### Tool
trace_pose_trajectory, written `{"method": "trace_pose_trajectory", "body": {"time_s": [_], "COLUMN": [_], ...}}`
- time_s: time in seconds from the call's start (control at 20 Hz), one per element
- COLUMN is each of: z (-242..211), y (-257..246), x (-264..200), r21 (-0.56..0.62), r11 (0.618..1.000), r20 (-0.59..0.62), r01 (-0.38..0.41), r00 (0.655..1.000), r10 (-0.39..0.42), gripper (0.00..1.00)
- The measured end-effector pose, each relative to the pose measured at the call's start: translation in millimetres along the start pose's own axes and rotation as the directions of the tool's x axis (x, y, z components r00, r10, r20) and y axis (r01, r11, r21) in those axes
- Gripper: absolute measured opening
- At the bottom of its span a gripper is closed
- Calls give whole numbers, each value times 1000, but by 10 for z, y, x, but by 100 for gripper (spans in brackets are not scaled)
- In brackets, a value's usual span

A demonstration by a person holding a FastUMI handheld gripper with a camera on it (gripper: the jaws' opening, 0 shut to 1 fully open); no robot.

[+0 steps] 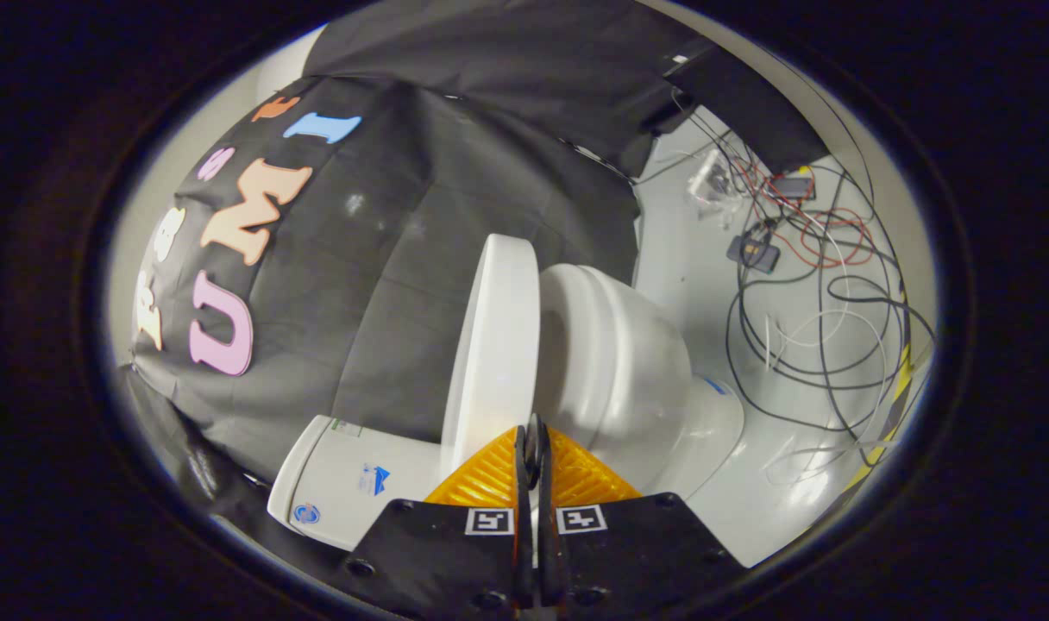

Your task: Open the toilet lid.

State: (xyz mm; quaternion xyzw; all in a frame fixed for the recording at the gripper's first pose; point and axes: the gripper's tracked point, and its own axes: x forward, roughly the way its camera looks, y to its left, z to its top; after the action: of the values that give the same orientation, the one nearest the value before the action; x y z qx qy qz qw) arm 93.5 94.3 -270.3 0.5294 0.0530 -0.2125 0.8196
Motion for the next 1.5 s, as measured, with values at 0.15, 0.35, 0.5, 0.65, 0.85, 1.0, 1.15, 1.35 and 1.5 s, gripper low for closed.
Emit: {"method": "trace_pose_trajectory", "body": {"time_s": [0.15, 0.35, 0.5, 0.65, 0.85, 1.0, 1.15, 1.35, 1.5], "z": [77, 109, 42, -38, -153, -336, -593, -1022, -1353], "y": [399, 1000, 1366, 1614, 1986, 2372, 2703, 3082, 3289], "x": [-90, -218, -274, -331, -355, -381, -388, -376, -331], "r21": [-125, -265, -390, -507, -580, -622, -661, -711, -727], "r11": [991, 955, 905, 840, 771, 704, 632, 507, 429], "r20": [17, 23, -3, -37, -73, -116, -167, -270, -346], "r01": [-40, -135, -168, -192, -261, -342, -403, -486, -537], "r00": [999, 989, 984, 979, 960, 930, 901, 856, 825], "r10": [42, 146, 181, 201, 270, 349, 399, 442, 447], "gripper": [4, 4, 9, 11, 11, 11, 11, 11, 11]}}
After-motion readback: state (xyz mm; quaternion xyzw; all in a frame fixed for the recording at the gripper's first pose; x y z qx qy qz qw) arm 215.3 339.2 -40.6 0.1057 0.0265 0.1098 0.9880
